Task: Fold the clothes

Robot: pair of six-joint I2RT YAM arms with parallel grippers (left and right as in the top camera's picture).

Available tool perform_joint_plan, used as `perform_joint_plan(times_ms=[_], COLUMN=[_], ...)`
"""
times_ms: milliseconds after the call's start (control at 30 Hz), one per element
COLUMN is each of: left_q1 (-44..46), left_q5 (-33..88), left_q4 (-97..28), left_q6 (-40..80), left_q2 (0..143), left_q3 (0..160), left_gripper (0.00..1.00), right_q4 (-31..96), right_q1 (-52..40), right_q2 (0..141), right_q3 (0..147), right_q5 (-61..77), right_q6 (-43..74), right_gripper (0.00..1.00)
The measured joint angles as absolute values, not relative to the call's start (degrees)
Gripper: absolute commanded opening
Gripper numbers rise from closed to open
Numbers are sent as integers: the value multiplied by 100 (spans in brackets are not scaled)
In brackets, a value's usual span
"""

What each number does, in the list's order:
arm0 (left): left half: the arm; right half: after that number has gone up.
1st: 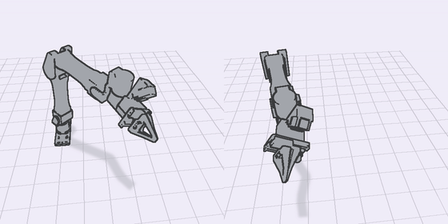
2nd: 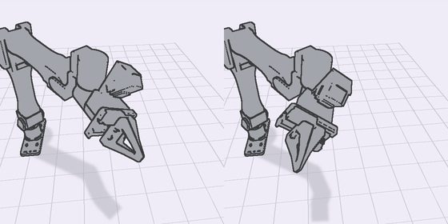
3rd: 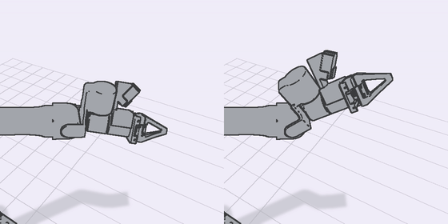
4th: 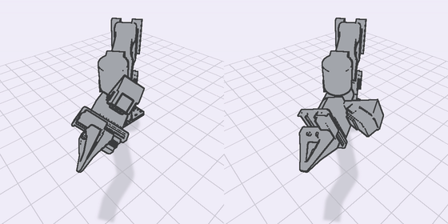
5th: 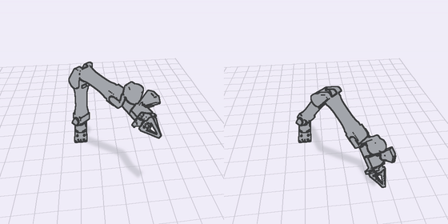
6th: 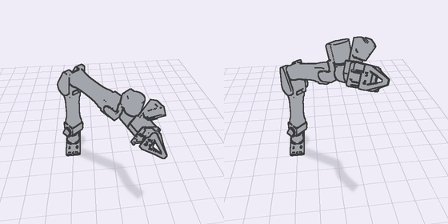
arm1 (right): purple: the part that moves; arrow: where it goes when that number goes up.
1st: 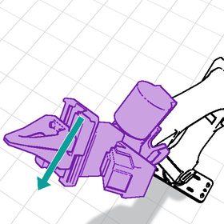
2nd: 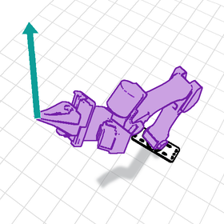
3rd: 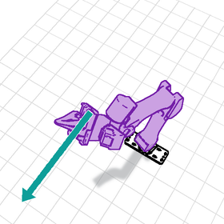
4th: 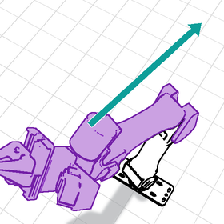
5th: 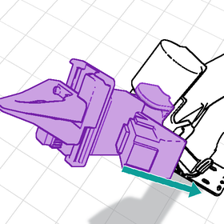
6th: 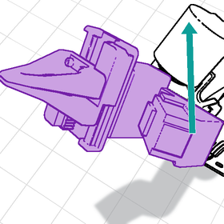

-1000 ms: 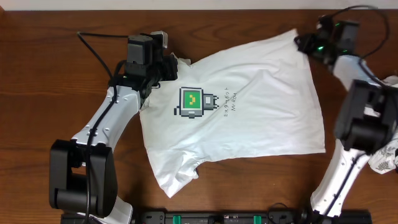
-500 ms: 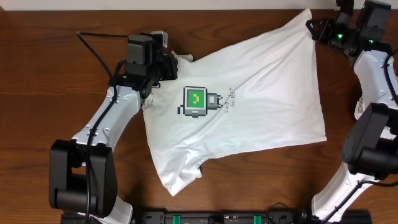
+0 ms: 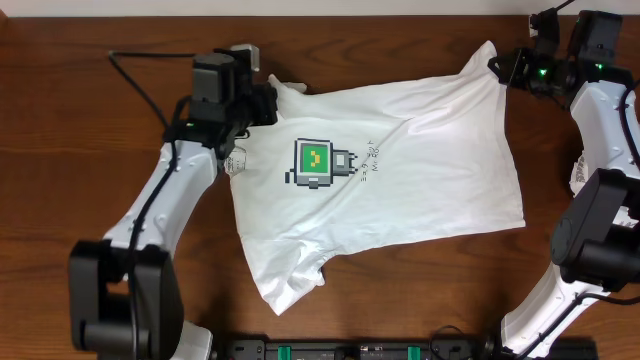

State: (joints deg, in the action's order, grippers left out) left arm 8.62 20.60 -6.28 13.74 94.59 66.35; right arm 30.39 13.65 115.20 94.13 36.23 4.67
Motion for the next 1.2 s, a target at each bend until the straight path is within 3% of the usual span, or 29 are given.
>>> perform_joint_plan(times_ms=[333,667,833,933,967,1000,1067,1200], left_q1=[869,867,867,867,867,869,871,939], left_q5=[2062,2060,2060,2060,2064,2060,2064,2117], left_q4=[-1610,-1389,-1297,-1400,-1509,-1625,-1907,-2165], left_q6=[1367,1339,1321,1319,1308,1293,1273,1264], left_q2=[8984,8984,8984,8984,8984,8984,8984,8995], left_q3=[6635,6635,6635,6635,6635,6635,6635,6632], left_gripper=[9,10,9,13,16,22,29,41], right_q4=[3538,3048,2912,3114,3201,3297,3546,4152], right_q1=[1363,1391,1468,1494,1494,1494,1492,1494], right_q2=[11316,11238,11238,11238,11238,11238,11238,11238], right_q3=[9413,9413,9413,9413,9413,9413,9413,9413], right_q5=[3452,2091,2069,2257,2303,2353,2399,2381], right_q6=[12,-75,-75,-91,-95,-99,-93,102], right_gripper=[1,1,4,12,19,34,47,57])
